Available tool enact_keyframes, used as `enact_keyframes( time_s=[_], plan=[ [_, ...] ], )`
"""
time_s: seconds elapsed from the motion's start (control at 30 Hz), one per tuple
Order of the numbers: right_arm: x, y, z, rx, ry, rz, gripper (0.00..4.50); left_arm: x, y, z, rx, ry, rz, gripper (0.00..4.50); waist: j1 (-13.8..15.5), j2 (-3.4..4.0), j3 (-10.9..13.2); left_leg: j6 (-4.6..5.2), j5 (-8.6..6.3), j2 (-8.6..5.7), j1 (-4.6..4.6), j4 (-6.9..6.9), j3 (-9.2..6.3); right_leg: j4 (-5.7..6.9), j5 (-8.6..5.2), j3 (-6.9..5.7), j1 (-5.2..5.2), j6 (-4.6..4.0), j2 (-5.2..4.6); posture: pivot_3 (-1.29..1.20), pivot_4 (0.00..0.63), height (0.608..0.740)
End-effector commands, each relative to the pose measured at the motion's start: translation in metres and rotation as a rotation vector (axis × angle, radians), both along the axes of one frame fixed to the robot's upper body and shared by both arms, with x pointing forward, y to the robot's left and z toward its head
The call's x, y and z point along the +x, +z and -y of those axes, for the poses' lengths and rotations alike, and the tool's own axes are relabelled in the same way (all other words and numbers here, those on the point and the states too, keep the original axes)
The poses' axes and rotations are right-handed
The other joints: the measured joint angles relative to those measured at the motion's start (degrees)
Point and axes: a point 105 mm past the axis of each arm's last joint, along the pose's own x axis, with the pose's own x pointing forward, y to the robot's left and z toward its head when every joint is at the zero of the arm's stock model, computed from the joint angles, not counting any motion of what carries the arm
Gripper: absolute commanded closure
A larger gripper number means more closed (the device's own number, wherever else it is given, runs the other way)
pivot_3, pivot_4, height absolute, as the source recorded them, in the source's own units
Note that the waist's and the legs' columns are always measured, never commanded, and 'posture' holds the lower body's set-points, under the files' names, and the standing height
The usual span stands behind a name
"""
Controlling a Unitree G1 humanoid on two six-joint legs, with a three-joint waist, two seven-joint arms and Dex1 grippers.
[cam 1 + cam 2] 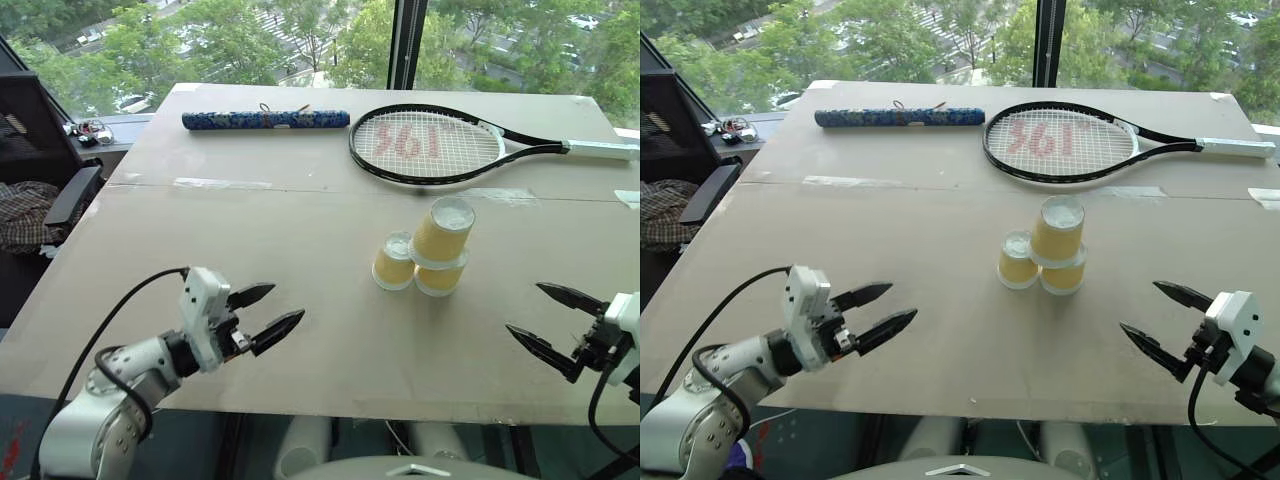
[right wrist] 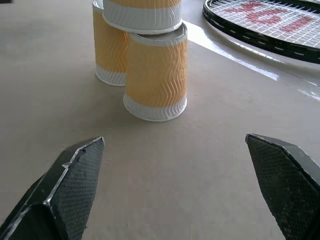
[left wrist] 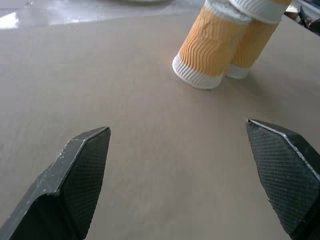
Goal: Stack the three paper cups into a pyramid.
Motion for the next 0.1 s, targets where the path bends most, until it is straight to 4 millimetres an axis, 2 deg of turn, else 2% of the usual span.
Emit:
enact_keyframes(
  time_s=[0.03, 0.1],
  plan=[
    [-0.0048, 0.0084, 0.0151, -0.034, -0.011, 0.014, 0.00, -0.0133, 0.0072, -0.0030, 0.024, 0.022, 0.054, 0.07, -0.09, 0.01, 0.01, 0.01, 0.00, 0.00, 0.01, 0.00, 0.02, 0.00, 0.00, 0.02, 0.01, -0.01, 0.00, 0.00, 0.150, 0.740],
    [-0.0052, 0.0087, 0.0161, -0.036, -0.007, 0.003, 0.00, -0.0159, 0.0030, -0.0058, 0.028, 0.035, 0.043, 0.07, -0.15, 0.03, 0.00, 0.02, -0.01, 0.00, 0.00, 0.00, 0.04, -0.01, -0.01, 0.03, 0.02, -0.01, 0.00, 0.00, 0.150, 0.740]
  ],
)
